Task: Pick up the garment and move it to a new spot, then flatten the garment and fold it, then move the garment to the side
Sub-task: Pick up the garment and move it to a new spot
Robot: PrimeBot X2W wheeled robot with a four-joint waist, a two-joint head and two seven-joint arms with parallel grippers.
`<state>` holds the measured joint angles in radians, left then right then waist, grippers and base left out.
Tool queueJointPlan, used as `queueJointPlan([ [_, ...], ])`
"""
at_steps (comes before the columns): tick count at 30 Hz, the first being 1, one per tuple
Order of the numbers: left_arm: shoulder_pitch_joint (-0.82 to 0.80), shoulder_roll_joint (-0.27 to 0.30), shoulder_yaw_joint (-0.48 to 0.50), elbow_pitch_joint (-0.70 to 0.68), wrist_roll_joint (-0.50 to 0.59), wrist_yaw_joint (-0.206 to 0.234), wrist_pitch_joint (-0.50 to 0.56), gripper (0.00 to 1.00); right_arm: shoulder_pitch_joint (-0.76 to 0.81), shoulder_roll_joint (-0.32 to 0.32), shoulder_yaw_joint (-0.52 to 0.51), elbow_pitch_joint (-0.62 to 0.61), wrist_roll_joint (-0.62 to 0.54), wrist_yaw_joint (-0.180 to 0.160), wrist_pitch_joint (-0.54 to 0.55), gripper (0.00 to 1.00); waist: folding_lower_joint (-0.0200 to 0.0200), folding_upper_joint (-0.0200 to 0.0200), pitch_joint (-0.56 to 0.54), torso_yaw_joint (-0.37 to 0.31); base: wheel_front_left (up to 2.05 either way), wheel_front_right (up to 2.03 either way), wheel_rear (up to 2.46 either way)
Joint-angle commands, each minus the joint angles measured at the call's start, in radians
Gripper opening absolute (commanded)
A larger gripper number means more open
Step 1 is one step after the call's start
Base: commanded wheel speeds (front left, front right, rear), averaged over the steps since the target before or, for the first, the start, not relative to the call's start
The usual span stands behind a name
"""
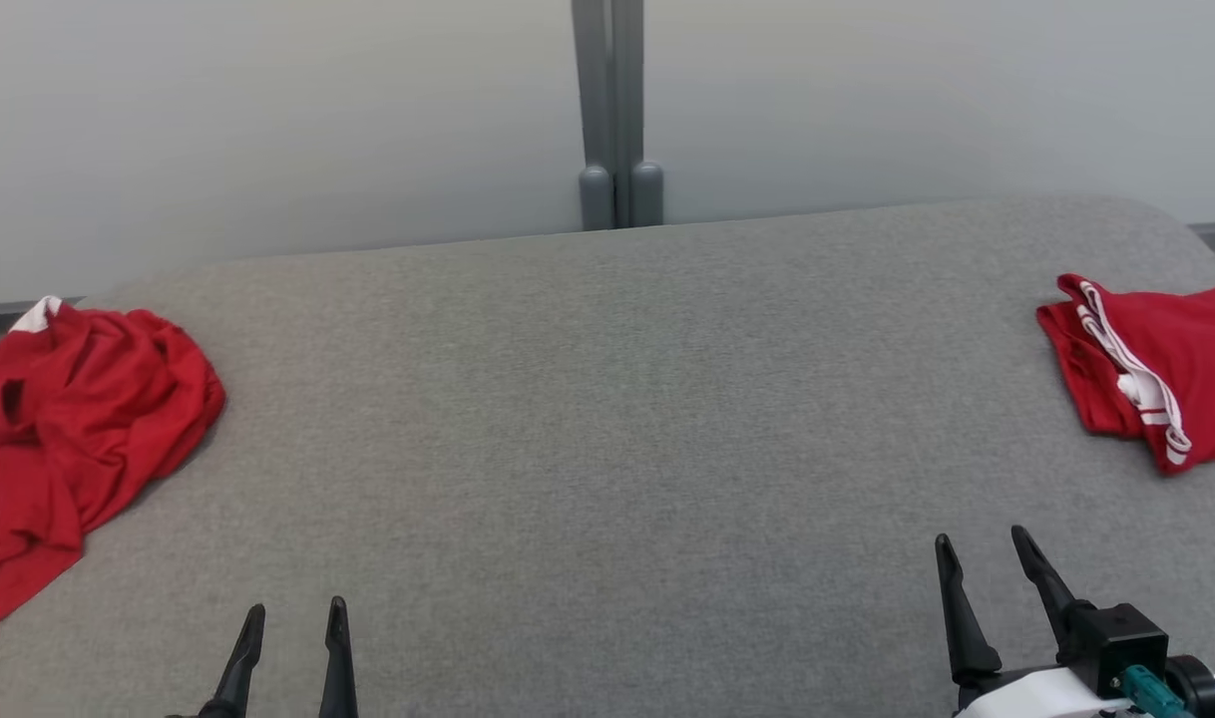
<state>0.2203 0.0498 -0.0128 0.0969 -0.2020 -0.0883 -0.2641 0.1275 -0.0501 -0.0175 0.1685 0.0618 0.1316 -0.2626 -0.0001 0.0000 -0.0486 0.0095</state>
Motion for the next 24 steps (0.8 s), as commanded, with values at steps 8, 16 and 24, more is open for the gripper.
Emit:
queueJointPlan([
  [8, 0.024, 0.001, 0.021, -0.001, 0.009, -0.006, 0.000, 1.00, -0.014, -0.001, 0.115, 0.002, 0.045, -0.002, -0.003, 1.00, 0.0001, 0.0000, -0.009, 0.334, 0.00, 0.00, 0.00],
  [16, 0.033, 0.001, 0.052, -0.015, -0.007, -0.013, 0.000, 1.00, -0.052, -0.002, 0.185, 0.026, 0.037, -0.002, -0.003, 1.00, 0.0001, 0.0000, 0.019, 0.371, 0.00, 0.00, 0.00],
  [24, -0.289, 0.013, -0.040, 0.076, -0.093, -0.039, 0.000, 1.00, -0.177, -0.006, 0.164, -0.001, -0.066, -0.002, -0.003, 1.00, 0.0001, 0.0000, 0.300, 0.290, 0.00, 0.00, 0.00],
])
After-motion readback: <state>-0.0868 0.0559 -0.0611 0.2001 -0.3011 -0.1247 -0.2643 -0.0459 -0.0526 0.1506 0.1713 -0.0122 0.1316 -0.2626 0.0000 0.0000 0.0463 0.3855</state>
